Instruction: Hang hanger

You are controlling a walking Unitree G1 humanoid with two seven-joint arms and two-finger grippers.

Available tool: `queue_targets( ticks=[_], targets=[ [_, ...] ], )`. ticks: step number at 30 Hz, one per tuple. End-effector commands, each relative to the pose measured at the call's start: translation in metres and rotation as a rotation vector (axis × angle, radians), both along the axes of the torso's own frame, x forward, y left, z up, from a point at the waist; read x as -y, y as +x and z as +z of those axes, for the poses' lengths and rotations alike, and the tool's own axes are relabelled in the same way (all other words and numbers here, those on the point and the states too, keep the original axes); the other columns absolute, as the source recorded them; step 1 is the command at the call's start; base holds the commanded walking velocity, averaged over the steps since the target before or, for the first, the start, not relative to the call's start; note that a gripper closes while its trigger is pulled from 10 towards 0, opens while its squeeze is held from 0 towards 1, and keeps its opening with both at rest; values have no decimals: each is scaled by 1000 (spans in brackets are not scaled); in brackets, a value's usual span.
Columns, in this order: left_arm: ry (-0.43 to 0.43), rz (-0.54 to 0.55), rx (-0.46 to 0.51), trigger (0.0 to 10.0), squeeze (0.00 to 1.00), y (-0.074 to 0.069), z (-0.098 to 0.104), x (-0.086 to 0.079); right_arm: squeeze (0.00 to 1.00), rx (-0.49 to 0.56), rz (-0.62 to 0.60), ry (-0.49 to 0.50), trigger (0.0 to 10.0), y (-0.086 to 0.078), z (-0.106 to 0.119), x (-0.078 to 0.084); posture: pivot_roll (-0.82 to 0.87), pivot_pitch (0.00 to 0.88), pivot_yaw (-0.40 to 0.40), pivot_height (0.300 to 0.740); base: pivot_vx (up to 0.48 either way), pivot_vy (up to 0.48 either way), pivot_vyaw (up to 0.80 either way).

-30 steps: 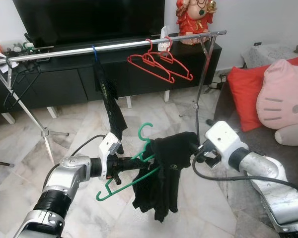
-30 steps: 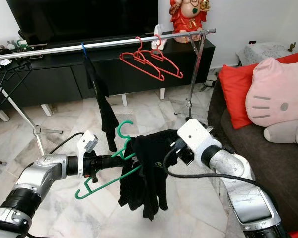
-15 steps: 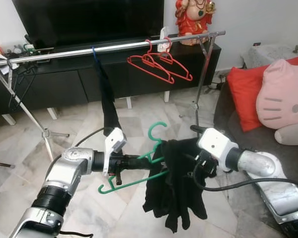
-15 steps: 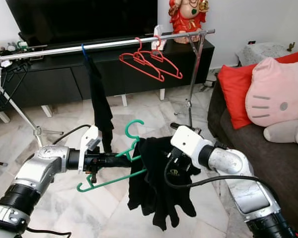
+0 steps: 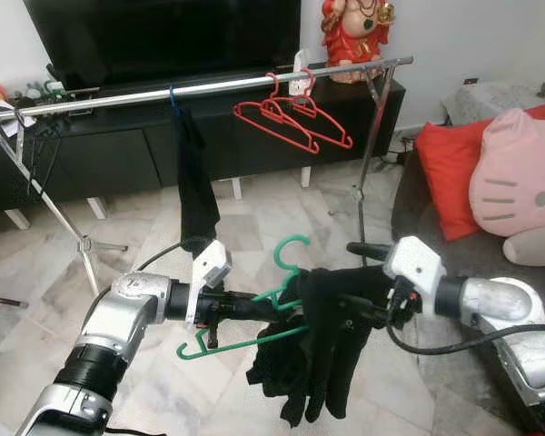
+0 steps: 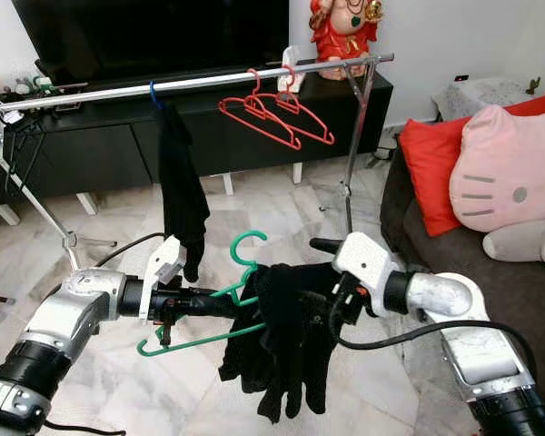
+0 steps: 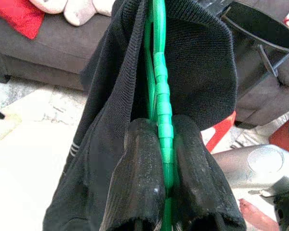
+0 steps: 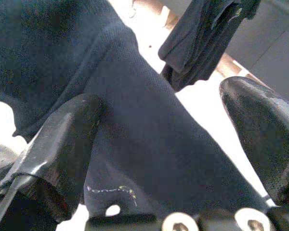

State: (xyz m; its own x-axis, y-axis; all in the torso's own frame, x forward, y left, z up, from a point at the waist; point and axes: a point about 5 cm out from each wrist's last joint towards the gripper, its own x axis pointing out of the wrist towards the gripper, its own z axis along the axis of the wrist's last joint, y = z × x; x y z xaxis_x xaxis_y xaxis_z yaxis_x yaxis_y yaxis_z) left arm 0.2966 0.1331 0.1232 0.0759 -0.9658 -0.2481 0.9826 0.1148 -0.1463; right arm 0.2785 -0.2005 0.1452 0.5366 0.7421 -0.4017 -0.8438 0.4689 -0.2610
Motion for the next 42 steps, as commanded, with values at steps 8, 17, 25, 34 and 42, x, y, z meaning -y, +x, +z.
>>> queue_targets(
  ticks=[8, 17, 25, 34, 42],
  targets=[
    [2, -111, 62, 10000, 0, -7, 9, 0, 0, -7, 69, 0, 10000, 4, 2, 1, -150, 0, 77, 740, 0, 0, 0],
    [25, -166, 76, 10000, 0, -12, 5, 1, 0, -97, 218, 91, 10000, -8, 0, -10, -151, 0, 77, 740, 0, 0, 0],
    [32, -169, 82, 10000, 0, -12, 5, 1, 0, -148, 252, 98, 10000, -12, -10, -12, -150, 0, 78, 740, 0, 0, 0],
    [28, -176, 83, 10000, 0, -13, 5, 2, 0, -169, 234, 121, 667, -10, -17, -13, -145, 0, 78, 740, 0, 0, 0],
    [20, -173, 87, 10000, 0, -12, 6, 4, 0, -190, 258, 133, 0, -14, -20, -18, -141, 0, 76, 740, 0, 0, 0]
  ],
)
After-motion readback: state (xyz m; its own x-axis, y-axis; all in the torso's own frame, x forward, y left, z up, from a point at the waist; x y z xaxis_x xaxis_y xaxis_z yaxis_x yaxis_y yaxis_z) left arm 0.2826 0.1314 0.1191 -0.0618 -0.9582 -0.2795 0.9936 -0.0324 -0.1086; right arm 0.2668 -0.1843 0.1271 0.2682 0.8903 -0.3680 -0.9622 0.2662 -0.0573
